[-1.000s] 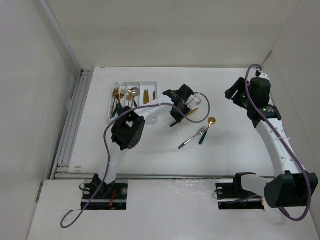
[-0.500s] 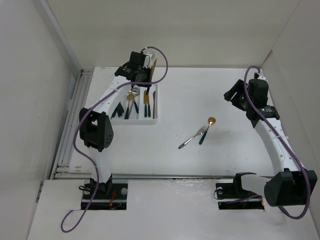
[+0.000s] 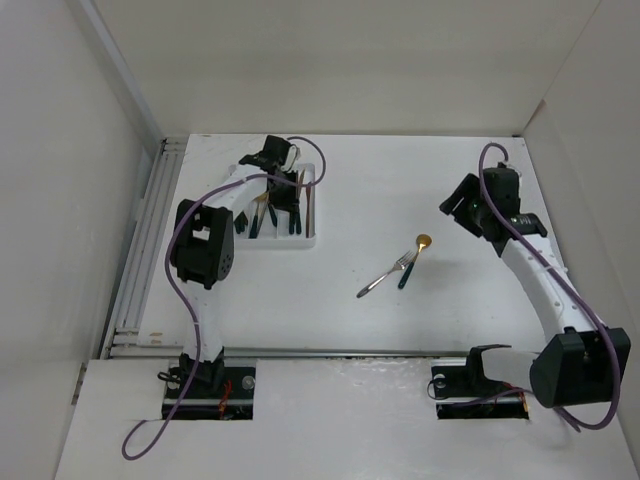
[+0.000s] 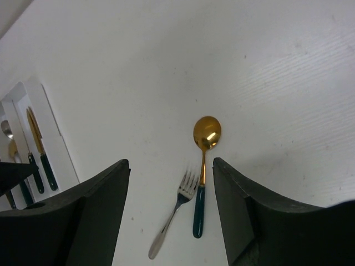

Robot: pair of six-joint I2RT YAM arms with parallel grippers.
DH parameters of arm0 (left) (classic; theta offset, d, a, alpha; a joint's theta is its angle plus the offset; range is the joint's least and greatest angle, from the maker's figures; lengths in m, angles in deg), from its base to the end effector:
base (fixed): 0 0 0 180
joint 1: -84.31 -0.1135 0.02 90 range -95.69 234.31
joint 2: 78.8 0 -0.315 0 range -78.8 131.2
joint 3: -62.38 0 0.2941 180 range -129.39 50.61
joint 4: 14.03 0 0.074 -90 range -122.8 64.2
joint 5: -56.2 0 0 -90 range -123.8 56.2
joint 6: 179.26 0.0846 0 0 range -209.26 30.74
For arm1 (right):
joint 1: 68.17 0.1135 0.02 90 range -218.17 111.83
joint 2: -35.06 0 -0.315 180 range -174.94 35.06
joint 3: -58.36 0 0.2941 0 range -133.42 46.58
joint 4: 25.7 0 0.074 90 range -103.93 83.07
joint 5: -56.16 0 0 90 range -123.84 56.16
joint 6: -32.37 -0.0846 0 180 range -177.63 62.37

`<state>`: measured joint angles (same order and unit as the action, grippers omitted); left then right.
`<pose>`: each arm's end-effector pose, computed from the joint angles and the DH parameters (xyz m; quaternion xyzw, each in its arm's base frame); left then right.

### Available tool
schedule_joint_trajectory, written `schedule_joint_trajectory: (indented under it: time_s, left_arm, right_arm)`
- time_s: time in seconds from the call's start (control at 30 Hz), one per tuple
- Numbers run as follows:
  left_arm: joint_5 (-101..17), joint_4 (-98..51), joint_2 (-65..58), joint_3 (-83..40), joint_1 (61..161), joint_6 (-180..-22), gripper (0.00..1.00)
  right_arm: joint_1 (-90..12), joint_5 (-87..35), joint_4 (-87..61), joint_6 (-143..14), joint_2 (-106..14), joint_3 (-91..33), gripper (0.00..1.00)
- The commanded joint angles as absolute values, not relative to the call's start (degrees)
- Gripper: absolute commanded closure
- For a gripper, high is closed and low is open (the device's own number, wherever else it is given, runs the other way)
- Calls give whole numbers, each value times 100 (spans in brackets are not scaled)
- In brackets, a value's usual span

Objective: Sort the eating utensils into containers

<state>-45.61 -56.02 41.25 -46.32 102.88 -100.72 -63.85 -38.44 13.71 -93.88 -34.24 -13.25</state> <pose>0.5251 -0.1947 0.2025 0.0908 0.9404 -0.1754 0.2768 0.3284 0.0180 0.3245 0.2632 0.8552 0.1206 0.4299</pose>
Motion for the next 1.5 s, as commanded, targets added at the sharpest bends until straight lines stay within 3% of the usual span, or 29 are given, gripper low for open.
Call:
schedule_joint_trajectory:
  time_s: [0.0,0.07,0.1,0.13,0.3,0.53,0.83,1.1,1.27,1.47]
  left_arm:
    - [-4698,-5446,4011,-4563,10163,-10367,98]
    - [-4768,-5446,4073,-4563,10162,-10367,85]
    - [-4829,-5446,4073,-4563,10162,-10367,68]
    - [-4830,-5446,4073,-4563,10162,-10367,60]
    - [-4883,-5516,4073,-4791,10110,-10367,48]
    - [-4698,-5797,3783,-5398,10110,-10183,48]
    - [-4628,-5797,3326,-5091,10110,-10008,47]
    - [-4628,-5797,3273,-5038,10110,-10007,47]
    - [-4628,-5797,3273,-5038,10110,-10007,47]
    - [-4681,-5797,3273,-5038,10110,-10007,47]
  right_arm:
    - [-6211,-3903,1560,-9876,-3446,-1003,33]
    - [-6062,-3903,1560,-10051,-3446,-713,33]
    - [-5957,-3903,1560,-10105,-3446,-634,34]
    - [-5903,-3833,1508,-10157,-3524,-467,34]
    - [-5578,-3753,1105,-10482,-3866,17,59]
    - [-5516,-3586,813,-10370,-4604,185,60]
    - [-4797,-3823,883,-10246,-5300,-192,61]
    - [-4532,-4148,1139,-10246,-5178,-553,61]
    - [-4382,-4185,1139,-10175,-5361,-905,47]
    - [-4382,-4166,1306,-10237,-5986,-1125,45]
